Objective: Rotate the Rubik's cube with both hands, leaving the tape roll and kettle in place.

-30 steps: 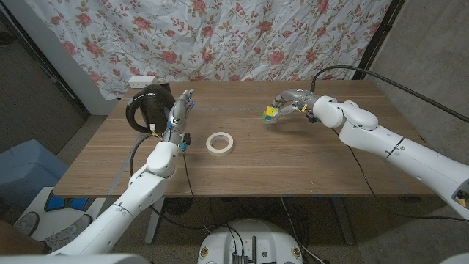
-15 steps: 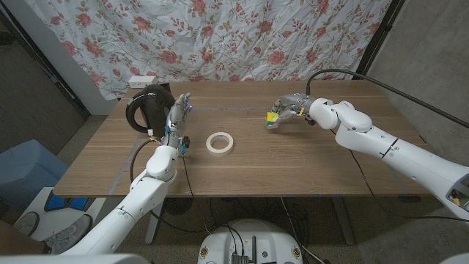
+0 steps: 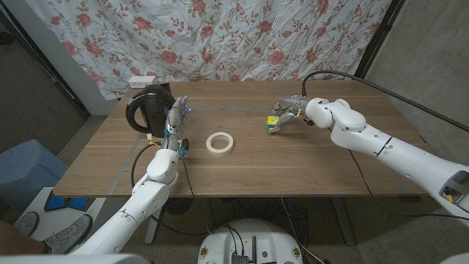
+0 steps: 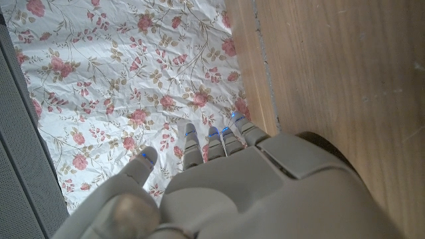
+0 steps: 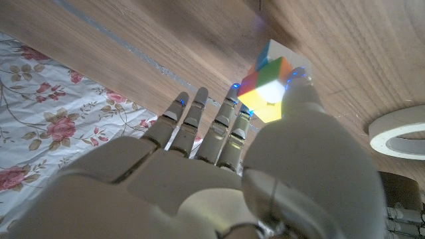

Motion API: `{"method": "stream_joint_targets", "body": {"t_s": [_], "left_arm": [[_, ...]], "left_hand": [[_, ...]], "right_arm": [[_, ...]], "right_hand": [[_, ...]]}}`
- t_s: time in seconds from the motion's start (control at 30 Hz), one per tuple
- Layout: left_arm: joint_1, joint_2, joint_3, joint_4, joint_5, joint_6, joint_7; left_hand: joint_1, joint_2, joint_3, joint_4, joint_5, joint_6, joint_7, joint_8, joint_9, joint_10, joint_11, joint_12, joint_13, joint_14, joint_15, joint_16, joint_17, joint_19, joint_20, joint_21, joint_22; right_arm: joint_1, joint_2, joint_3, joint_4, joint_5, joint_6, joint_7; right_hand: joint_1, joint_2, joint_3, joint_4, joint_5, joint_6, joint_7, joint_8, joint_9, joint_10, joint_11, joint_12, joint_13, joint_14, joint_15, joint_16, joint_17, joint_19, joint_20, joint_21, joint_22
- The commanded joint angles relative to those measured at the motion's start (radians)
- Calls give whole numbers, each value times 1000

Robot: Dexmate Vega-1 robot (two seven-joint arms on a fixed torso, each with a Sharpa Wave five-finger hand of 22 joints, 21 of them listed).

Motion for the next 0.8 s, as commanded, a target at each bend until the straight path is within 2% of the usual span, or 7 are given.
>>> {"method": "stream_joint_targets", "body": {"t_s": [0.03, 0.57, 0.8], "left_arm": [[-1, -18, -5, 38, -28, -36, -23], [-24, -27, 3, 83, -44, -49, -50], [-22, -27, 3, 86, -50, -51, -55]], "left_hand": [[9, 87, 11, 0, 5, 4, 4, 6, -1, 10, 5, 0, 2, 0, 1, 2, 2, 11, 0, 5, -1], [10, 88, 12, 0, 6, 4, 6, 6, -1, 11, 4, -2, 2, 2, 1, 1, 2, 13, 3, 3, -1], [9, 88, 13, 0, 6, 4, 7, 6, -1, 13, 3, -2, 2, 4, 2, 1, 3, 15, 5, 3, -1]], "right_arm": [[19, 18, -18, 18, -29, 0, 52], [44, 37, -42, 34, -61, -3, 117], [50, 42, -46, 38, -67, -3, 132]], "right_hand": [[-8, -1, -4, 5, 10, -8, 0, -6, 3, -16, 0, -5, 1, -13, -121, -4, 3, -4, 3, -4, 3], [-29, -20, -12, 6, 25, -57, 0, -35, 3, -86, 2, -13, 7, -55, -94, -34, 0, -26, 22, -4, 3], [-32, -32, -8, 2, 36, -101, 1, -57, 4, -145, 5, -22, 7, -75, -82, -54, -3, -36, 25, -5, 3]]}}
